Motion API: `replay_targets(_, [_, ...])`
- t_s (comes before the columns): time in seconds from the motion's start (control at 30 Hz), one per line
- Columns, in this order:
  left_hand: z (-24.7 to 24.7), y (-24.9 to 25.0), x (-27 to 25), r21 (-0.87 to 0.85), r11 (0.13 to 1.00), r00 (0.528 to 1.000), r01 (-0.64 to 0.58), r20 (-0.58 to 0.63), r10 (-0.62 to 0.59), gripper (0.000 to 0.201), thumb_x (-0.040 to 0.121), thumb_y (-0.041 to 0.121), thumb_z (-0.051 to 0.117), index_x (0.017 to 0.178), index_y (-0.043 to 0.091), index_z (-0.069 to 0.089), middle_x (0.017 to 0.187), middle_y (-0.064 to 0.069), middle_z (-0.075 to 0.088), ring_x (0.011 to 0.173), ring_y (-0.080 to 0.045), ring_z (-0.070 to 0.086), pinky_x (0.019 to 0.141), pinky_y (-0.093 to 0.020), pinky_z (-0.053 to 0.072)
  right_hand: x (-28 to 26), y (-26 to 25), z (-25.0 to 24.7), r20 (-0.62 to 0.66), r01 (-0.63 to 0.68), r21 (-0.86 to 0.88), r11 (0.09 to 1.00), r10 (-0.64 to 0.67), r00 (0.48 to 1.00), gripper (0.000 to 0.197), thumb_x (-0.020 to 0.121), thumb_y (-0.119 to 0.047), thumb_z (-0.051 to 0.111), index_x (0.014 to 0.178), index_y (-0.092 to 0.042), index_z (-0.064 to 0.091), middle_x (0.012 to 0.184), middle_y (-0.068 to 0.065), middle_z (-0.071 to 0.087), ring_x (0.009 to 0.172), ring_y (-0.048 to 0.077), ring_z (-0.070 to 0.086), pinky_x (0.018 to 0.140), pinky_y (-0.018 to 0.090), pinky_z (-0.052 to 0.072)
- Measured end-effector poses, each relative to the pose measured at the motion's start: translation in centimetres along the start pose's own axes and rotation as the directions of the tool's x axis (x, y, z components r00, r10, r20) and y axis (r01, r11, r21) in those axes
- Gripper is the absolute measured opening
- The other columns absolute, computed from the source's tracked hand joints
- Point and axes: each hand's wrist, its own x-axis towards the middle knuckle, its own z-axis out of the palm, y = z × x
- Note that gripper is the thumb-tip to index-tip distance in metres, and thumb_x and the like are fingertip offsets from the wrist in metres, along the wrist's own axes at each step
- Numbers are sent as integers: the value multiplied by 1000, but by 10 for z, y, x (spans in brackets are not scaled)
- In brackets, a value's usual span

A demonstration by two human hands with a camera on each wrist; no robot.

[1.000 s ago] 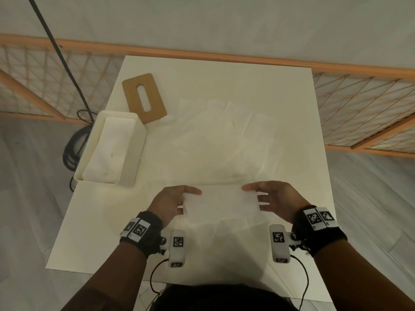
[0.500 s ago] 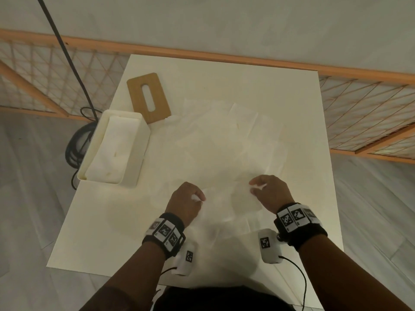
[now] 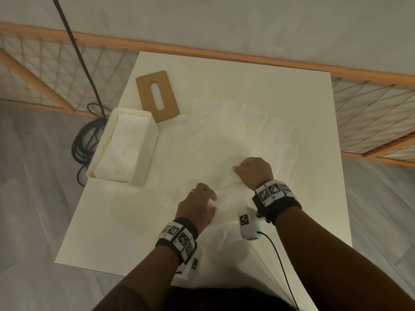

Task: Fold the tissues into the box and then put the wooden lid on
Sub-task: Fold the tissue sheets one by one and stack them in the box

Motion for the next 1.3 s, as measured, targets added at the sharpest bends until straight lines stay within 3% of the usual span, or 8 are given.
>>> replay_targets(0.17, [3,0,0,1,1000,1000,-7,-18,7,16,92,32,67,107,28,61,124,14,42,108,-8,51,75,-22,40,-19,-11,-49,-72,12,822,569,83,994,14,85,-24,62,77,-12,62,83,6,61,86,29,59,77,40,50])
replay_targets(0.3, [-2,-8,8,-83,996,999,-12,-46,9,16,90,28,68,105,25,66,125,9,44,109,-12,50,88,-30,49,-46,-2,-81,146,-126,972,196,-91,985,7,70,-16,51,66,-14,45,73,4,45,67,24,48,58,31,36])
replay_targets(0.43, [-32,-9,24,-614,788,953,53,-205,-224,17,97,34,56,105,26,67,121,2,59,109,-11,56,106,-46,45,-65,14,-109,310,-248,945,213,-340,888,18,60,-17,56,69,-10,41,74,8,41,61,26,47,55,28,41])
replay_targets(0.53, [-72,14,32,-885,431,976,176,101,-192,59,93,76,27,118,35,62,131,11,64,126,-9,54,112,-43,39,-74,20,-122,359,-263,926,270,-424,831,23,59,-23,54,71,-8,42,71,8,39,57,24,44,52,27,40])
replay_targets(0.63, [-92,36,30,-911,270,947,313,322,-9,76,72,78,29,124,30,58,127,10,69,116,-7,65,98,-34,50,-76,21,-126,386,-291,915,279,-397,833,13,66,-22,45,69,-9,48,69,6,42,55,22,45,52,27,39])
replay_targets(0.8, [-84,38,25,-925,299,960,234,269,81,86,59,69,85,123,15,65,121,-6,73,114,-25,68,89,-34,58,-69,34,-114,364,-322,925,202,-224,904,18,86,-24,46,76,-11,53,78,8,53,70,26,53,64,33,42])
replay_targets(0.97, [-77,34,28,-914,386,989,121,80,-121,19,86,29,79,99,15,77,103,-16,77,94,-35,72,94,-60,55,-71,52,-97,423,-367,899,240,-250,871,87,87,-75,51,138,-5,61,138,24,61,126,40,58,110,56,40])
replay_targets(1.3, [-78,32,28,-904,388,963,181,83,-255,18,100,30,61,106,20,75,103,-2,77,100,-26,70,100,-53,53,-73,46,-84,279,-191,920,342,-232,932,35,96,-15,61,127,2,65,122,19,71,107,30,70,85,36,61])
